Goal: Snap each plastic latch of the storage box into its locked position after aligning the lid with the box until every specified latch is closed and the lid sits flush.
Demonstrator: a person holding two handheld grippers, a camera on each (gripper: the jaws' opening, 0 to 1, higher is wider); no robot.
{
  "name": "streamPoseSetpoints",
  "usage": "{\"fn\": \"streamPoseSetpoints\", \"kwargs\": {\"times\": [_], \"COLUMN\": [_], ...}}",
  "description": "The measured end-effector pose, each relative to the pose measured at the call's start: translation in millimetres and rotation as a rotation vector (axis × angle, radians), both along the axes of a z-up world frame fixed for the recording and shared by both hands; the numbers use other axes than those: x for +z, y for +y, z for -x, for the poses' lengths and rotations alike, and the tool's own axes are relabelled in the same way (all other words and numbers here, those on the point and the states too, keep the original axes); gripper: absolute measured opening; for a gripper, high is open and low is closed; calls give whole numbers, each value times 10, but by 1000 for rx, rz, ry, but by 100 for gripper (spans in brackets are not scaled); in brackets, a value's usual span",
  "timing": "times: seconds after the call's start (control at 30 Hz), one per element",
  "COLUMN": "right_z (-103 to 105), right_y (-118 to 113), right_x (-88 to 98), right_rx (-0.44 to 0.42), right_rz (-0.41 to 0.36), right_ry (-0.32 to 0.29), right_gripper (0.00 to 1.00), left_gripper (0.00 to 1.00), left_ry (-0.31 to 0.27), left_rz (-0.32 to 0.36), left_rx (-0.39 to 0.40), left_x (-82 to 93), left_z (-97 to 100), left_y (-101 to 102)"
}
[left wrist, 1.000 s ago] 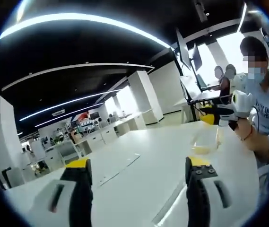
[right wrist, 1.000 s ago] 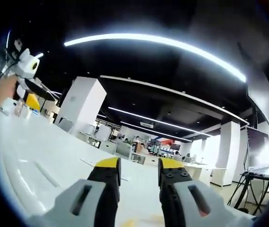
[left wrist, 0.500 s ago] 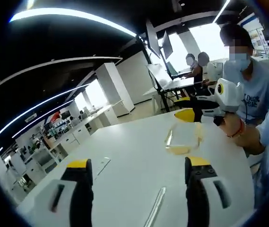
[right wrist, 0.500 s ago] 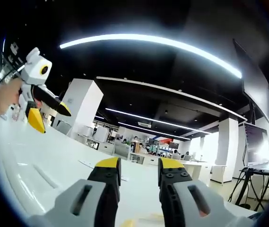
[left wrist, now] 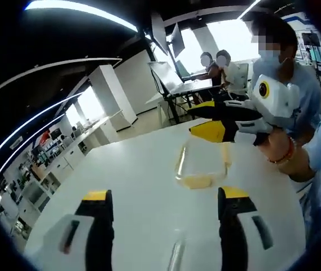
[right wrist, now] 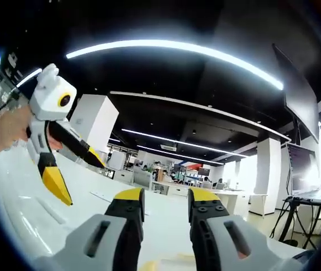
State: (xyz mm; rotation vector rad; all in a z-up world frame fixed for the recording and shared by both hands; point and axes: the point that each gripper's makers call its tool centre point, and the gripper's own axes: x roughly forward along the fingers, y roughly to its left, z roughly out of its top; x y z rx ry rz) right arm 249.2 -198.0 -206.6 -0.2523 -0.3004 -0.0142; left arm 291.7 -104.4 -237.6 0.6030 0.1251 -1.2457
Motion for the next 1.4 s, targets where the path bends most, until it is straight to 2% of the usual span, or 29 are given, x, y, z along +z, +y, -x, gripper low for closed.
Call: {"fn": "streamPoseSetpoints", "kwargs": {"times": [0.27, 0.37, 0.43, 0.53, 0.77, 0.93, 1.03, 1.13, 1.23, 1.4], "right_z": [-52, -82, -95, -119, -133, -129, -125, -128, -123, -113], "right_y": [-36, -59, -73, -89, -99, -113, -113, -96, -79, -100], "right_x": [25, 31, 33, 30, 17, -2, -11, -24, -28, -45], "right_rx": [-23, -37, -43, -45, -50, -56, -55, -51, -45, -58], "right_rz": [-4, -7, -11, -19, -28, -35, -41, -40, -40, -37], "right_ry": [2, 3, 4, 8, 16, 25, 28, 34, 34, 37], "right_gripper": [30, 30, 30, 30, 29, 29, 29, 29, 29, 27], "left_gripper": [71, 70, 69, 69, 65, 62, 59, 58, 55, 54], "left_ry": [64, 116, 136, 163, 193, 207, 252, 264, 289, 321], "left_rz": [-78, -115, -180, -232, -280, -334, -355, -388, -378, -412], "left_rx": [-78, -107, -114, -125, -142, -172, -188, -197, -197, -215], "left_x": [-207, -352, -540, -732, -955, -1098, -1182, -1249, -1285, -1407], "left_z": [-12, -11, -51, -28, 55, 74, 104, 103, 98, 151], "left_y": [-355, -488, -576, -665, -850, -922, -952, -946, -973, -982]}}
